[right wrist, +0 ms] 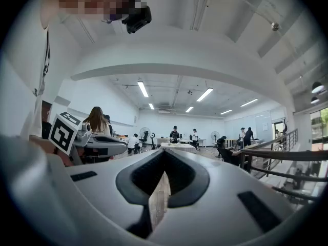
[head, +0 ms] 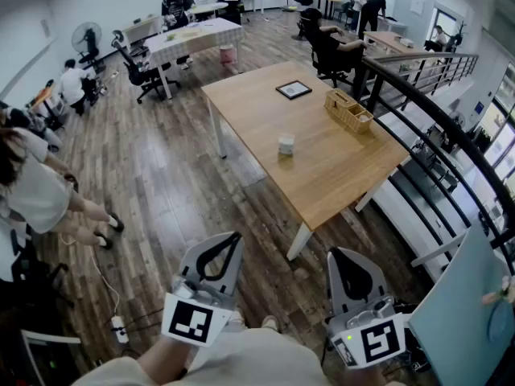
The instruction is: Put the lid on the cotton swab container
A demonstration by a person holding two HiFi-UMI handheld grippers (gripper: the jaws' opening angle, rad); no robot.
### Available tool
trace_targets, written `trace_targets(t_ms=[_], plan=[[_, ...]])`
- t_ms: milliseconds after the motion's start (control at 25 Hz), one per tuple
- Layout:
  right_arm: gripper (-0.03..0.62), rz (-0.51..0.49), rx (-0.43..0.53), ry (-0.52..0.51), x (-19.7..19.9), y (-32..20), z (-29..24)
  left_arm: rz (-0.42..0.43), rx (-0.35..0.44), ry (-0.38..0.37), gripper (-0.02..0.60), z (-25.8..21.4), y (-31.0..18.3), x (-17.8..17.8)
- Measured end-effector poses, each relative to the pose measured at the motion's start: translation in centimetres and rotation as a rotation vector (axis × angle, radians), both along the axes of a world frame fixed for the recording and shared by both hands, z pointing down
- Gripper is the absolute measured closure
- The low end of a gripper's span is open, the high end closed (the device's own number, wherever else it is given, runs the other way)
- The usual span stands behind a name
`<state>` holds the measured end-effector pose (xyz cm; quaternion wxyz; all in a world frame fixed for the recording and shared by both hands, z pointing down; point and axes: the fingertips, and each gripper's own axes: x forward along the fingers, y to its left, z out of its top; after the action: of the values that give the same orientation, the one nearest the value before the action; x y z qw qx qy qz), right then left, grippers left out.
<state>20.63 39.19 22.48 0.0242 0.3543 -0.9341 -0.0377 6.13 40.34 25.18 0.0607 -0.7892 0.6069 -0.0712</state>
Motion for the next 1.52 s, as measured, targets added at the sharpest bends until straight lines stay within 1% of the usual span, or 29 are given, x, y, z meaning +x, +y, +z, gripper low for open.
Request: trace_targets(t_ms=[120, 240, 440, 600, 800, 960, 1200, 1320, 1520], plan=[[0.568, 0.0, -0.01, -0.038, 0.7, -0.3, 0.3, 0.002, -0.001, -0.008, 0.555, 0.3, -0.4, 0.7], [0.568, 0.007, -0.029, -0.054, 1.5, -0.3, 0.7, 0.002, -0.002, -0.011, 0.555, 0.4, -0.3, 1.4], [0.568, -0.012, -0.041, -0.043, 2.4, -0.1, 1.2, -0.016, -0.002, -0.003, 0.555, 0.3, 0.0, 2.3], [0.568, -0.031, -0.05, -0.04, 2.7, 0.0, 1.9, -0.019, -0.009, 0.02, 0.555, 0.7, 0.0, 2.9], [0.568, -0.045, -0.064, -0.037, 2.4, 0.2, 2.4, -0.023, 0.009, -0.001, 0.555, 0.2, 0.2, 3.3], [0.568, -0.042, -0.069, -0.041, 2.0, -0.5, 2.9, -0.038, -0.004, -0.001, 0.555, 0.8, -0.2, 2.6], [0.568, -0.042, -0.074, -0.022, 0.2, -2.2, 3.3, -0.03, -0.014, 0.011, 0.555, 1.2, -1.9, 1.1], [0.568, -0.035, -0.076, -0.017, -0.8, -4.2, 3.4, -0.022, -0.018, 0.018, 0.555, 1.5, -3.8, 0.0], [0.568, -0.028, -0.089, 0.001, -3.2, -8.7, 4.6, -0.018, -0.034, 0.044, 0.555, 2.7, -8.6, -2.7]])
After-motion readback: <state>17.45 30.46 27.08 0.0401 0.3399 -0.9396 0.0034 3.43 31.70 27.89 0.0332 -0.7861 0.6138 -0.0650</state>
